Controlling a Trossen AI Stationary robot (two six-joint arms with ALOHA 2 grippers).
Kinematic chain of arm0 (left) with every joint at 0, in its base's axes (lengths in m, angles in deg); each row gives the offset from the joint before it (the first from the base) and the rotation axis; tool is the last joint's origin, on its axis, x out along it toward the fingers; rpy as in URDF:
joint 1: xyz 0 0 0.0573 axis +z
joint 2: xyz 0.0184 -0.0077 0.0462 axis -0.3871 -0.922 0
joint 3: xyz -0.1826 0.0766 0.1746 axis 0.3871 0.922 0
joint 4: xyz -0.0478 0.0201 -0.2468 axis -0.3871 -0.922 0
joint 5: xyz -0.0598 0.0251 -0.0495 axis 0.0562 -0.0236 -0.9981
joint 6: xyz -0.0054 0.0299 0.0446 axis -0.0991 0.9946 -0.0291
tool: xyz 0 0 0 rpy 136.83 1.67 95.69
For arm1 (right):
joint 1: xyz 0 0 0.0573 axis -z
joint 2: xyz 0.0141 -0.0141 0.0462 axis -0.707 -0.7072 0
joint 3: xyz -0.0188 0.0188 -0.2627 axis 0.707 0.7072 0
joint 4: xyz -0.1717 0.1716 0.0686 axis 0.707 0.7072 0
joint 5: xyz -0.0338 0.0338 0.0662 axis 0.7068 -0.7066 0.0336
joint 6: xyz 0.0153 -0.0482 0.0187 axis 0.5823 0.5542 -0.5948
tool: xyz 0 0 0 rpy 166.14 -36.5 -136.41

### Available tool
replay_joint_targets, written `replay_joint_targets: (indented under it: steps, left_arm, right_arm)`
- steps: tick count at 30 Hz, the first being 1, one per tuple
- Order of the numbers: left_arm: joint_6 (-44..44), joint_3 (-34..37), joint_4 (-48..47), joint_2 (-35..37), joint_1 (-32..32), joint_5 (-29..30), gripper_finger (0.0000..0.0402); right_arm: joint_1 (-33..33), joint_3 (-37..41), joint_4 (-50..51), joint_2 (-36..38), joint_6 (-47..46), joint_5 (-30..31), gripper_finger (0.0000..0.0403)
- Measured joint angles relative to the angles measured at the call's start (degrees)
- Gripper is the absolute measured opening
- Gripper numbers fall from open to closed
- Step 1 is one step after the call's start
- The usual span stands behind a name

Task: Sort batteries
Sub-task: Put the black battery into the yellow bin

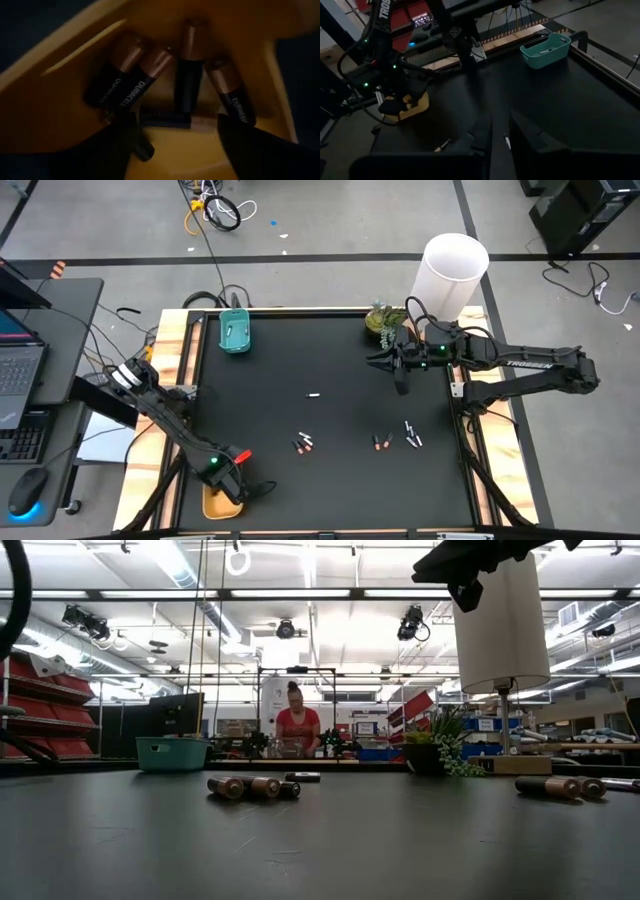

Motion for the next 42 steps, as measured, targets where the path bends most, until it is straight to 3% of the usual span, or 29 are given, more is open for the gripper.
replay_joint_targets:
  steps: [2, 5, 12, 17, 24, 30, 33, 37, 42]
  left_arm:
    - [-0.2, -0.1, 0.0, 0.0, 0.6, -2.7, 0.0339]
    - [-0.3, -1.0, -0.6, 0.0, 1.4, -2.9, 0.0356]
    - [0.0, -4.4, -5.8, 0.0, 3.0, 2.8, 0.0308]
    - [0.6, -6.3, -10.3, 0.0, 3.3, 4.7, 0.0307]
    - [5.1, -10.7, -11.9, 0.0, 3.5, 3.0, 0.0307]
    - [9.3, -18.8, -17.2, 0.0, 4.2, 2.1, 0.0295]
    - [10.5, -22.9, -21.3, 0.0, 6.2, 6.5, 0.0290]
    - [12.1, -25.9, -22.8, 0.1, 11.3, 16.8, 0.0287]
    - [26.6, -25.9, -18.4, -1.8, 20.0, 21.3, 0.0287]
  right_arm:
    - [0.0, 0.0, 0.0, 0.0, 0.4, 0.0, 0.0052]
    - [0.0, 0.0, 0.0, 0.0, 1.5, 0.0, 0.0052]
    - [0.7, 0.0, 0.0, 0.0, 2.7, 0.0, 0.0052]
    - [1.2, 0.0, 0.0, 0.0, 2.7, -0.1, 0.0052]
    - [1.2, 0.0, 0.0, 0.0, 2.7, -0.4, 0.0052]
    - [1.2, 0.0, 0.0, 0.0, 3.0, -0.4, 0.0052]
    - [1.2, 0.0, 0.0, 0.0, 3.1, -0.4, 0.0052]
    - [1.2, 0.0, 0.0, 0.0, 3.1, -0.4, 0.0052]
    - [1.1, 0.0, 0.0, 0.0, 2.7, -0.4, 0.0052]
